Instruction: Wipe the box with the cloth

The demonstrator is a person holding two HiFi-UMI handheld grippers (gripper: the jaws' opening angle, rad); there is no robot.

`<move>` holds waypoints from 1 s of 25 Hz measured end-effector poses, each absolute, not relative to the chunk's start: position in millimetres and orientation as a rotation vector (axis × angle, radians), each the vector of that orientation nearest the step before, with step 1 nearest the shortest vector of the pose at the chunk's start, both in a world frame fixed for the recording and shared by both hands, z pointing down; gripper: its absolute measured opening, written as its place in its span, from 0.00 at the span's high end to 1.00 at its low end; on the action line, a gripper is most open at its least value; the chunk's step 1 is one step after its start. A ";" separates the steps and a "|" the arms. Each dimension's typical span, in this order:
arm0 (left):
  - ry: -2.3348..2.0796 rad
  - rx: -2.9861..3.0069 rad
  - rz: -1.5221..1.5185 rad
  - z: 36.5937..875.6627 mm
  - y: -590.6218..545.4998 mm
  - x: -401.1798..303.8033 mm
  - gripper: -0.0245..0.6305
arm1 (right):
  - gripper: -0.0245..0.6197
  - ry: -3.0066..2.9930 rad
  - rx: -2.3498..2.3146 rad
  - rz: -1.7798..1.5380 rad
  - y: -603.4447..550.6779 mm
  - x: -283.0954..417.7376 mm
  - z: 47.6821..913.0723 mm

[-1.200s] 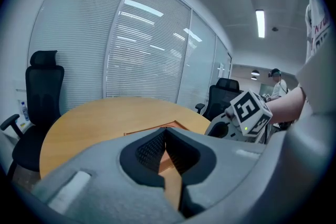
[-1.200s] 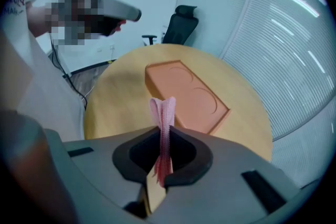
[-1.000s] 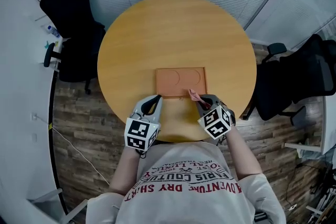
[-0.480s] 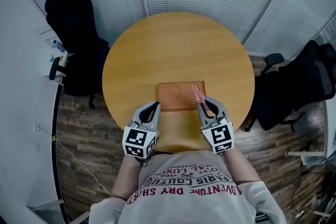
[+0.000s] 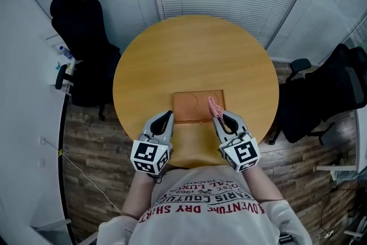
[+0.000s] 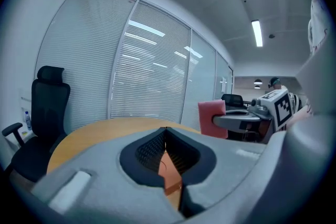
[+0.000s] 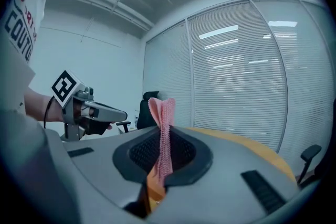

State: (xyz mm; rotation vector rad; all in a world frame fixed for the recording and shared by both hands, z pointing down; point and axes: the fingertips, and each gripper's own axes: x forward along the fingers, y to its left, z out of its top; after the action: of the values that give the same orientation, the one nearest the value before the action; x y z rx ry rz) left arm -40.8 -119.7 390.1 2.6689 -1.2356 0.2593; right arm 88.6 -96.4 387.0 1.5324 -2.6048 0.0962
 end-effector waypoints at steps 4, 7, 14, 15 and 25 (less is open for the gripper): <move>-1.213 2.686 0.243 388.3 -116.7 -31.1 0.95 | 0.92 -2.621 1.519 0.112 -94.4 89.8 387.4; -1.195 2.703 0.238 386.6 -115.5 -25.1 0.95 | 0.92 -2.636 1.487 0.117 -92.2 89.4 389.2; -1.170 2.729 0.240 385.5 -113.8 -14.3 0.95 | 0.92 -2.641 1.457 0.114 -92.0 93.5 392.4; -1.167 2.733 0.238 385.2 -113.9 -12.9 0.95 | 0.92 -2.642 1.452 0.116 -92.4 93.9 393.1; -1.156 2.767 0.243 382.2 -114.9 2.4 0.95 | 0.92 -2.626 1.395 0.078 -97.0 99.1 398.5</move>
State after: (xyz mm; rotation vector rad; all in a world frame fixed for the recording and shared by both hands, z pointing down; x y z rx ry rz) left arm 2.4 -114.9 382.2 2.7666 -1.1559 0.2426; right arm 99.1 -97.0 398.5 1.3955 -2.6264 0.0778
